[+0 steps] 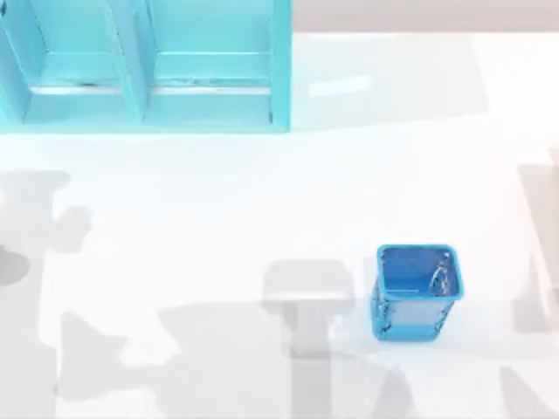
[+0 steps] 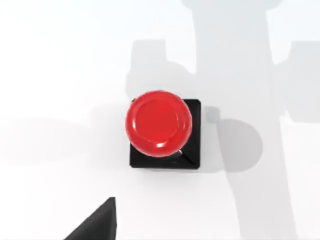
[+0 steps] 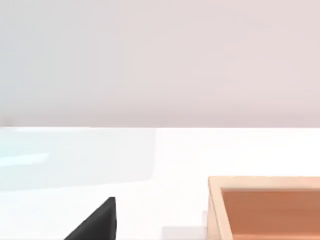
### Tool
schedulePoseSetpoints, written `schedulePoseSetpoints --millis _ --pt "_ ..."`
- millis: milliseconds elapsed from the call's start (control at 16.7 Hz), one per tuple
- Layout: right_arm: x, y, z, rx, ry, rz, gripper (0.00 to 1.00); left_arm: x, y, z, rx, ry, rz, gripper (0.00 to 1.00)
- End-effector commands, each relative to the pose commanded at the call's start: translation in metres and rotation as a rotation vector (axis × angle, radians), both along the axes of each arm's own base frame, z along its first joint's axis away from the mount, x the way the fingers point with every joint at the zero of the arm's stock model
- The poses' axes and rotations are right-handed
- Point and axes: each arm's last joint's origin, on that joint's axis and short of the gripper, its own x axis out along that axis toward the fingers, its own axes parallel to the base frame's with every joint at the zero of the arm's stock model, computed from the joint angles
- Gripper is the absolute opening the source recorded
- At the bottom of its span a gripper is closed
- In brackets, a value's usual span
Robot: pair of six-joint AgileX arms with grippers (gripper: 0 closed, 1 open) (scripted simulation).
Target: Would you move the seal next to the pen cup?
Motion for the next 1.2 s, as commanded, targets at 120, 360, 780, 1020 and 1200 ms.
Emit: schedulePoseSetpoints --millis 120,360,780,1020,1200 --pt "0.0 0.0 0.0 0.0 0.0 0.0 1.0 0.03 0.011 -0.001 -0.014 0.155 0.0 1.0" --pt "0.0 0.0 0.0 0.0 0.0 0.0 1.0 0.082 0.033 -0.012 -0.047 0.388 -0.004 1.0" --pt "0.0 0.0 0.0 0.0 0.0 0.0 1.0 0.119 0.052 -0.027 -0.08 0.538 -0.009 1.0" --pt "0.0 0.0 0.0 0.0 0.0 0.0 1.0 0.119 0.05 -0.027 -0.078 0.536 -0.013 1.0" --pt "0.0 0.0 0.0 0.0 0.0 0.0 1.0 0.12 0.051 -0.039 -0.08 0.543 -0.01 1.0"
